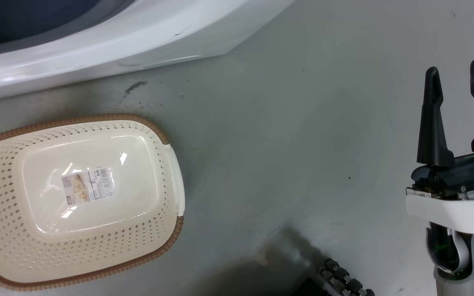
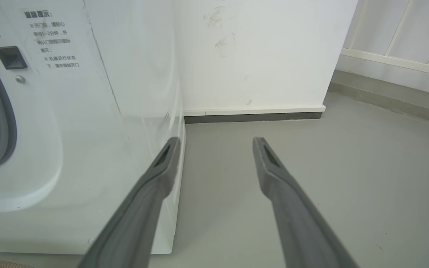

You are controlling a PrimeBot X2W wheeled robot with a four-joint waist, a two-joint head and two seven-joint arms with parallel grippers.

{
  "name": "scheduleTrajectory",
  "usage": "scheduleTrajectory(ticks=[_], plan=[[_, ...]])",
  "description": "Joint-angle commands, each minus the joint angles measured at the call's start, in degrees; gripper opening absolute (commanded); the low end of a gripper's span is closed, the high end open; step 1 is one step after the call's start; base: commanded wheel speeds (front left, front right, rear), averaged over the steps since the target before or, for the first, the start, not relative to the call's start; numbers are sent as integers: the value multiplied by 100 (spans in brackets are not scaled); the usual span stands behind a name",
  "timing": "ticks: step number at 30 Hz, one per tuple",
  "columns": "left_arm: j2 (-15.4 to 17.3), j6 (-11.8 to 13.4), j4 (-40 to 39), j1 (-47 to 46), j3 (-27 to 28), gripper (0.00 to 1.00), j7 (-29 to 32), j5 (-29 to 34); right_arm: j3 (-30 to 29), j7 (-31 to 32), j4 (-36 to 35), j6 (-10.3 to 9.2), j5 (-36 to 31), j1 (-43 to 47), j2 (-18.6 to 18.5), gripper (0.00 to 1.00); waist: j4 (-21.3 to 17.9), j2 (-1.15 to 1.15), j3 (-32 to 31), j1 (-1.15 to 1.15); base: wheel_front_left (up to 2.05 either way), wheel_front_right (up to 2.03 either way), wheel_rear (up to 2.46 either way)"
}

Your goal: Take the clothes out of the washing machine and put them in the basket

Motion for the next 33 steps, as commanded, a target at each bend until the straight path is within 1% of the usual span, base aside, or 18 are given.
scheduleTrajectory(ticks=[1,7,11,15,16,17,21,25,29,33], plan=[[-18,-7,42,-66,-15,100,79,7,-3,-10,-17,-4,54,-96,18,100,-32,0,43,-1,0,0,0],[31,-8,167,-278,-184,100,751,4,5,-10,6,-4,102,-93,18,100,-105,0,130,-1,0,0,0],[34,0,205,-227,-228,100,972,-23,-1,-10,2,-4,145,-93,18,100,-145,0,164,-1,0,0,0],[47,21,209,-126,-295,100,1067,-32,-3,-10,-7,-4,180,-86,18,100,-171,0,183,-1,0,0,0],[61,23,217,-97,-310,41,1090,-29,-3,-10,-3,-4,179,-86,18,100,-176,0,182,-1,0,0,0],[68,27,218,-75,-316,0,1114,-43,-3,-10,2,-4,178,-84,18,100,-182,0,177,-1,0,0,0],[55,26,189,-41,-321,0,1124,-102,-40,-10,13,-4,157,-54,18,100,-181,0,124,-1,0,0,0],[29,57,7,38,-353,0,830,-136,-71,-10,9,-4,74,-45,18,100,-126,0,-2,-1,0,0,0],[-73,63,-117,333,-285,0,350,-294,-101,-10,37,-4,-15,10,17,100,-13,0,-253,-1,0,0,0],[-209,41,-262,791,-198,0,-326,-504,-136,-10,78,-4,-146,118,17,100,157,0,-611,-1,0,0,0]])
